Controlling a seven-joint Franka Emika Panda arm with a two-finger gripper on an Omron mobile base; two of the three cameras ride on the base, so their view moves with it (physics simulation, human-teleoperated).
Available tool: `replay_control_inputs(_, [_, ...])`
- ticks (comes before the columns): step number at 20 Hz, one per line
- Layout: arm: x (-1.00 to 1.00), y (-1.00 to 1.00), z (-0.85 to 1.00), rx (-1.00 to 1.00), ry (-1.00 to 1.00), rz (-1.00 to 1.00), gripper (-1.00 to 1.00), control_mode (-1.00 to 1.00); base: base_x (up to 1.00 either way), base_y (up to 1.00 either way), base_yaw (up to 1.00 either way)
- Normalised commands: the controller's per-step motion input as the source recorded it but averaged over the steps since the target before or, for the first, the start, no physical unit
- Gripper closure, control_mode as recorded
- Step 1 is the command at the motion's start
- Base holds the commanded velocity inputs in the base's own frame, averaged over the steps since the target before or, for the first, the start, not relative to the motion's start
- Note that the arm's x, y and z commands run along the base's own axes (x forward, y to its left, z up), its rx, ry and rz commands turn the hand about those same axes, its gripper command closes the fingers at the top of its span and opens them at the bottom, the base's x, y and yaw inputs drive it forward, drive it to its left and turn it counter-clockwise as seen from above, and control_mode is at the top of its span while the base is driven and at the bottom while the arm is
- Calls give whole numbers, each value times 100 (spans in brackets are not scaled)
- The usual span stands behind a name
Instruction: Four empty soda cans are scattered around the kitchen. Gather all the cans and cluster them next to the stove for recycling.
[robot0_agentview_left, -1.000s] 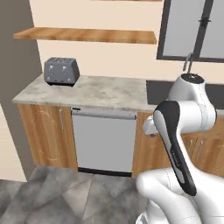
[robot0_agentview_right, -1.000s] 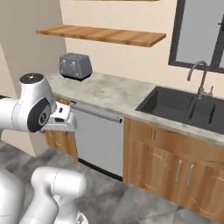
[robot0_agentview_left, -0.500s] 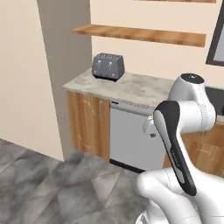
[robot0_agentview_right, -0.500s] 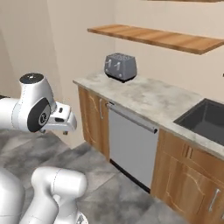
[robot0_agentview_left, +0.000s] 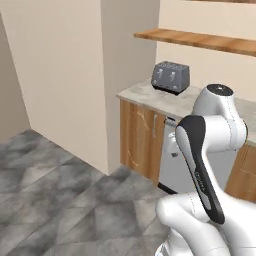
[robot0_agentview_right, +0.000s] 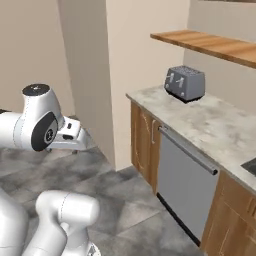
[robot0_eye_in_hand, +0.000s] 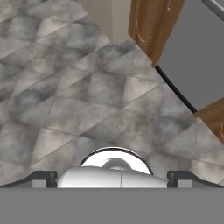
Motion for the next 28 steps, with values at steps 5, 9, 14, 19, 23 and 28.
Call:
replay_control_inputs(5, [0, 0, 0, 0, 0, 0, -100, 100, 17, 0, 50])
replay_control_inputs(9, [0, 0, 0, 0, 0, 0, -100, 100, 12, 0, 50])
replay_control_inputs(14, [0, 0, 0, 0, 0, 0, -100, 100, 9, 0, 50])
replay_control_inputs(19, [0, 0, 0, 0, 0, 0, -100, 100, 25, 0, 49])
replay_control_inputs(23, [0, 0, 0, 0, 0, 0, -100, 100, 53, -3, 43])
replay_control_inputs(28, [0, 0, 0, 0, 0, 0, -100, 100, 72, -18, 32])
